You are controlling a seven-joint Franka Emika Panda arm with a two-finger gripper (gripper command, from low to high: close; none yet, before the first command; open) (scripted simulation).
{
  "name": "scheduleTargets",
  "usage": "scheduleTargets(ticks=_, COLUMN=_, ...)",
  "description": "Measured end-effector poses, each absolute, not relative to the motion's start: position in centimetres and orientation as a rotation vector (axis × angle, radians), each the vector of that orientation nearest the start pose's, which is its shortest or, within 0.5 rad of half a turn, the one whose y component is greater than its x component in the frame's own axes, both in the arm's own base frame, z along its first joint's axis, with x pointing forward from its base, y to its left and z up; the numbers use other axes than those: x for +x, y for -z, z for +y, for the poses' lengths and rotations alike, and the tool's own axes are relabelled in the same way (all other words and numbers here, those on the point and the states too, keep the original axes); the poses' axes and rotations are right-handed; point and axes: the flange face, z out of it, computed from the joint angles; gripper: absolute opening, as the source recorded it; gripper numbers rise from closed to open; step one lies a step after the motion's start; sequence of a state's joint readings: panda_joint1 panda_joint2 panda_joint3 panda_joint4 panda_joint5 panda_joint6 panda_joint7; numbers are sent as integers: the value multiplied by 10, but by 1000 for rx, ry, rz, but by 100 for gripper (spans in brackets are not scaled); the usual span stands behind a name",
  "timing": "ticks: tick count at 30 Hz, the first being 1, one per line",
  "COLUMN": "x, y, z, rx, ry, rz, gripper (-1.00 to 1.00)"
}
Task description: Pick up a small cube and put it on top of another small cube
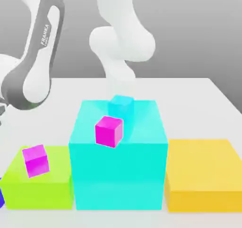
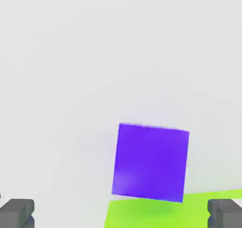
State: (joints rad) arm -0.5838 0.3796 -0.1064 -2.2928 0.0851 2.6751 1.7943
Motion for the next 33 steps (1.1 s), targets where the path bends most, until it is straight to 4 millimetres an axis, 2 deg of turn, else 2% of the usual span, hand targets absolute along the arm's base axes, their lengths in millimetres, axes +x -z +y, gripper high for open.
scheduleTargets(ticks=2, x=404, y=-156, z=-342, rx=-896, ry=2, rz=3010, gripper=0)
scheduleTargets(ticks=3, x=403, y=-142, z=-342, rx=-894, ry=1, rz=3011, gripper=-100)
scheduleTargets(ticks=8, x=403, y=-143, z=-342, rx=-894, ry=5, rz=3010, gripper=-100)
scheduleTargets(ticks=9, x=403, y=-136, z=-341, rx=-893, ry=4, rz=3011, gripper=-100)
scheduleTargets(ticks=10, x=403, y=-140, z=-342, rx=-892, ry=3, rz=3011, gripper=-100)
scheduleTargets(ticks=16, x=405, y=-209, z=-344, rx=-907, ry=16, rz=3014, gripper=-100)
scheduleTargets(ticks=21, x=408, y=-265, z=-310, rx=-991, ry=15, rz=2985, gripper=-100)
scheduleTargets(ticks=26, x=407, y=-314, z=-258, rx=-1107, ry=6, rz=2939, gripper=-100)
scheduleTargets(ticks=29, x=397, y=-339, z=-234, rx=-1149, ry=2, rz=2922, gripper=-100)
scheduleTargets(ticks=30, x=394, y=-345, z=-227, rx=-1163, ry=1, rz=2916, gripper=-100)
scheduleTargets(ticks=31, x=393, y=-340, z=-224, rx=-1170, ry=1, rz=2914, gripper=-100)
scheduleTargets(ticks=33, x=393, y=-318, z=-222, rx=-1175, ry=2, rz=2912, gripper=-100)
